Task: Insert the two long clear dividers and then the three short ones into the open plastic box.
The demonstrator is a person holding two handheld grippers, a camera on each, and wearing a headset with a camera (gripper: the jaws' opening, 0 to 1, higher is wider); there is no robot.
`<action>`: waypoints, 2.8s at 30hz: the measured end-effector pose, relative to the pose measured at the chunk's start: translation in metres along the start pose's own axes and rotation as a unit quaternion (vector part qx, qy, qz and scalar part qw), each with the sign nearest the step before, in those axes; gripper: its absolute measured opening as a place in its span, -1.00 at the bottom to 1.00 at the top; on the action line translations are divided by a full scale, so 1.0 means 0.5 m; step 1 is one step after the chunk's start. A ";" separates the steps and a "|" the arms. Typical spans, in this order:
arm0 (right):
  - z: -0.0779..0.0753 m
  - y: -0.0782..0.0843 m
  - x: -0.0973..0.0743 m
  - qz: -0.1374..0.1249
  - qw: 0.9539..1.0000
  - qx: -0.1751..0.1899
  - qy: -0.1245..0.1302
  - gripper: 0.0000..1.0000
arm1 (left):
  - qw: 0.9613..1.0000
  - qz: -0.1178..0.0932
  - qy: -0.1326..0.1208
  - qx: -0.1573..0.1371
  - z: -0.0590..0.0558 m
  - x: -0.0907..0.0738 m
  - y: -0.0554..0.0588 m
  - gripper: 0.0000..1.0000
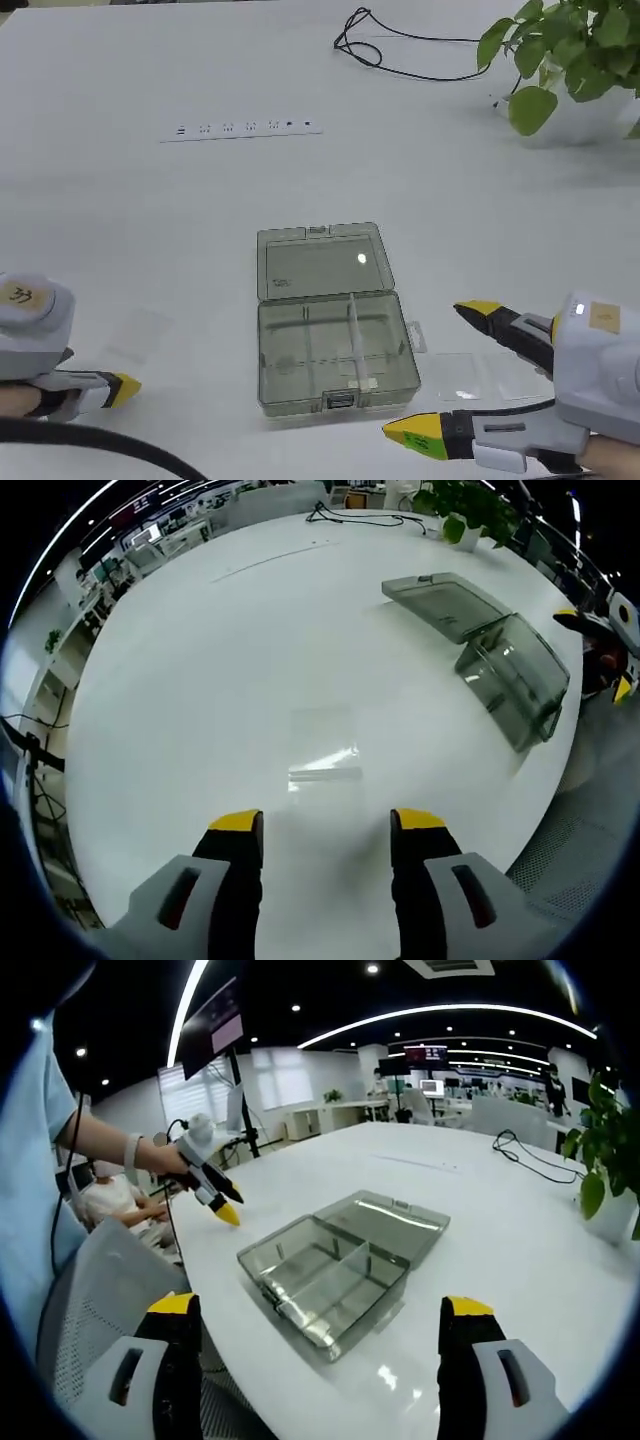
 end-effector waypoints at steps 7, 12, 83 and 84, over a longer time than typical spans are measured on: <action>-0.002 0.002 -0.008 -0.002 1.000 0.005 0.004 0.96 | 1.000 0.029 0.009 -0.003 0.001 0.010 0.004 -0.13; -0.005 0.005 -0.011 -0.003 1.000 0.010 0.007 0.94 | 0.999 0.038 0.010 0.002 0.003 0.017 0.002 -0.18; -0.012 -0.043 0.012 0.009 0.991 0.135 -0.001 0.38 | 0.959 -0.190 0.171 -0.126 -0.249 -0.073 -0.140 -0.40; -0.013 -0.048 0.012 0.006 0.990 0.140 -0.002 0.36 | 0.958 -0.191 0.175 -0.126 -0.257 -0.071 -0.143 -0.40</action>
Point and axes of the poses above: the centre of the closed fingertips' face, and the gripper's own axes: x roughly forward along the fingers, z roughly to its left, y roughly out of its underside, the point moved 4 cm from there along -x, roughly backward along the fingers, and after that the axes turned 1 degree about x, right-handed, at the moved point
